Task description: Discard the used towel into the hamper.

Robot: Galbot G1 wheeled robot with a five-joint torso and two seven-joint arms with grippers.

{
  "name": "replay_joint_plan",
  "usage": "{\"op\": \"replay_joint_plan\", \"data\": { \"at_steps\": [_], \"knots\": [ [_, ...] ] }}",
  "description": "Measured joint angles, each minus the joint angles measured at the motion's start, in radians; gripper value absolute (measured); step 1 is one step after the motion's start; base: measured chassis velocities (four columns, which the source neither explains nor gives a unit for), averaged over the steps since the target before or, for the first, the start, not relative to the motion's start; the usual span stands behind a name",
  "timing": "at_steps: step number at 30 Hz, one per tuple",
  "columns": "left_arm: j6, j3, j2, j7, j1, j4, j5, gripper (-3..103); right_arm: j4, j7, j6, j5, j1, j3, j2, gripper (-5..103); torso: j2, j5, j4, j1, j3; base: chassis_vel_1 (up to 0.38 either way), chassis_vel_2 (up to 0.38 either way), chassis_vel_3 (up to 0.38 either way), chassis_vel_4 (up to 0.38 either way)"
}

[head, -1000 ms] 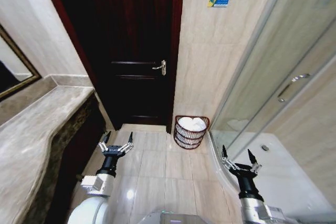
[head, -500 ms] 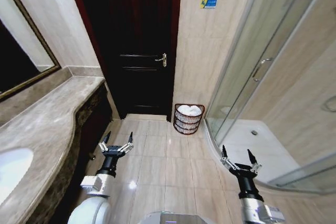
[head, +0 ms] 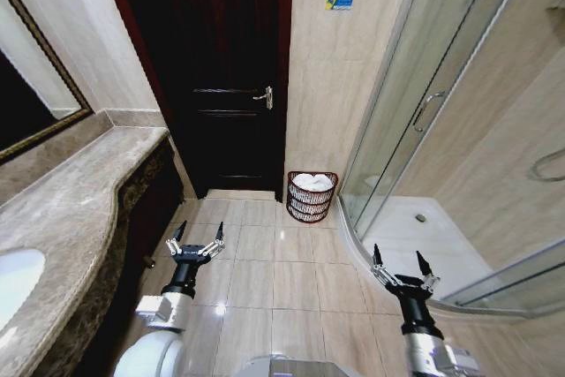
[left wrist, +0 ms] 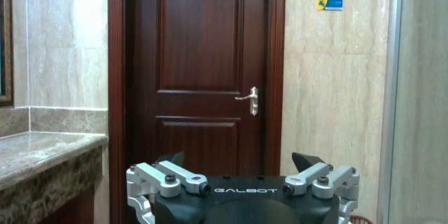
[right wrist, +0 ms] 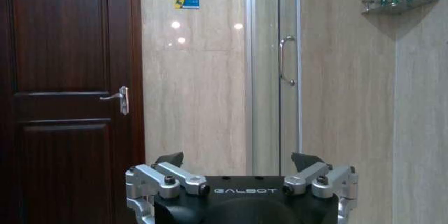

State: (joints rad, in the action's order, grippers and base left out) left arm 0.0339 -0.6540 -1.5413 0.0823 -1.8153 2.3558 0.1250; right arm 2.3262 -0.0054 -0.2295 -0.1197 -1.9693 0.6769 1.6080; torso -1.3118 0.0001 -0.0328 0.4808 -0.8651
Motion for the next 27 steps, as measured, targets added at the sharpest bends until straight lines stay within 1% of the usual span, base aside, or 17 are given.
{"op": "replay_joint_plan", "data": {
  "at_steps": [27],
  "knots": [
    [0.0,0.0,0.0,0.0,0.0,0.0,0.0,100,0.0,0.0,0.0,0.0,0.0,0.0,0.0,100,0.0,0.0,-0.0002,0.0,0.0,0.02,0.009,-0.011,-0.01]
  ]
}}
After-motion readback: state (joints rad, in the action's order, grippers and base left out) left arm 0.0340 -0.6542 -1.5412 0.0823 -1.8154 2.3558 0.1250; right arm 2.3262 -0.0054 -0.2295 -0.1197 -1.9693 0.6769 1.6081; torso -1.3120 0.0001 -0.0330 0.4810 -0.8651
